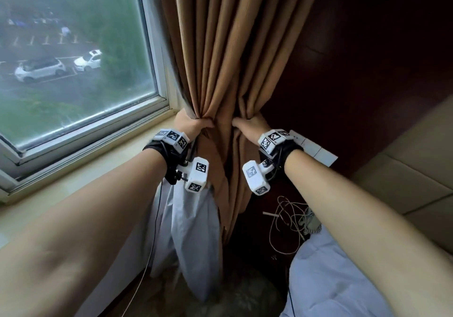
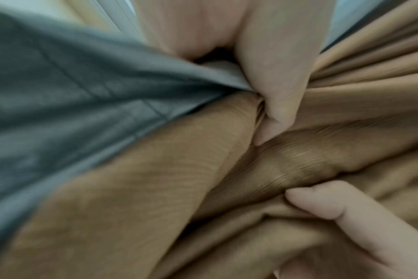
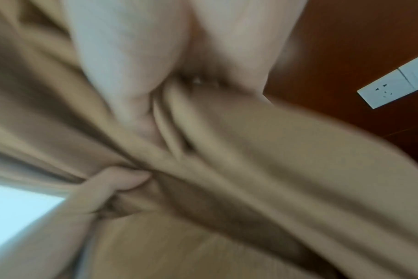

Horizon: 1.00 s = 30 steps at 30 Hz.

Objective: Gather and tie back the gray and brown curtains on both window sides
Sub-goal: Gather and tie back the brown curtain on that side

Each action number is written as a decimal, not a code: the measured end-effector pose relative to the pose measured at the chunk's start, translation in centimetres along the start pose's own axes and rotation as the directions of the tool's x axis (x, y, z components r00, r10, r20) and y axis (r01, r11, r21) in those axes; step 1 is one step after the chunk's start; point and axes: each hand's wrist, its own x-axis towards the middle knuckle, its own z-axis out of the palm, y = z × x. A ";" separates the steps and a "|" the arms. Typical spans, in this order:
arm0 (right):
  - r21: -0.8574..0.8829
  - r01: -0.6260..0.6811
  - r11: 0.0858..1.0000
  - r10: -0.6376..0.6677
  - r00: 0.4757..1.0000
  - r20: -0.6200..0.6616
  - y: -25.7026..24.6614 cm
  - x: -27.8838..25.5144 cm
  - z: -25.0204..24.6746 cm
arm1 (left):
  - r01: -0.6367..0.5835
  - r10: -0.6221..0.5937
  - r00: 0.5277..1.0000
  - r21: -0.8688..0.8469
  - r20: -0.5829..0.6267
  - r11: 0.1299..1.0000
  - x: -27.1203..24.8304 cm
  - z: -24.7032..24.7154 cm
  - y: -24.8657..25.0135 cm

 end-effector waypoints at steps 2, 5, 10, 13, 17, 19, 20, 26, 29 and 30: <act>-0.060 -0.033 0.998 0.039 0.994 0.107 -0.6 -0.9 0.3 | -0.050 0.050 0.999 -0.005 -0.002 0.999 0.0 -0.2 -0.3; -0.107 -0.076 0.991 0.093 0.983 0.160 -1.3 -1.2 1.0 | -0.106 0.103 0.982 0.009 0.156 0.994 0.1 -0.8 -0.6; -0.123 -0.053 0.991 0.075 0.981 0.180 -2.2 -1.2 1.8 | -0.107 0.067 0.887 0.062 0.458 0.992 -0.3 -2.3 -1.5; -0.144 -0.072 0.987 0.104 0.968 0.229 -2.2 -0.7 1.7 | -0.161 0.121 0.823 0.023 0.555 0.987 -0.7 -2.4 -1.2; -0.021 -0.159 0.987 0.160 0.959 0.234 -1.9 -0.2 1.7 | -0.184 0.159 0.817 -0.011 0.554 0.983 -0.6 -2.4 -1.5; -0.011 -0.173 0.985 0.170 0.947 0.273 -1.8 -0.4 2.0 | -0.160 0.141 0.796 -0.020 0.589 0.987 -0.6 -2.4 -1.5; -0.013 -0.177 0.984 0.173 0.942 0.289 -1.6 -0.2 2.4 | -0.144 0.129 0.786 -0.025 0.604 0.989 -0.6 -2.4 -1.5; -0.103 -0.170 0.980 0.193 0.935 0.298 -1.5 -0.2 2.9 | -0.085 0.062 0.742 0.002 0.667 0.996 0.3 -2.5 -1.5; -0.221 -0.061 0.973 0.125 0.949 0.288 -1.5 -1.0 1.8 | -0.036 0.033 0.780 -0.008 0.625 0.999 0.4 -2.0 -1.5; -0.337 -0.004 0.941 0.113 0.946 0.305 -1.7 -1.4 1.4 | -0.038 0.042 0.793 -0.019 0.608 0.999 0.4 -1.8 -1.5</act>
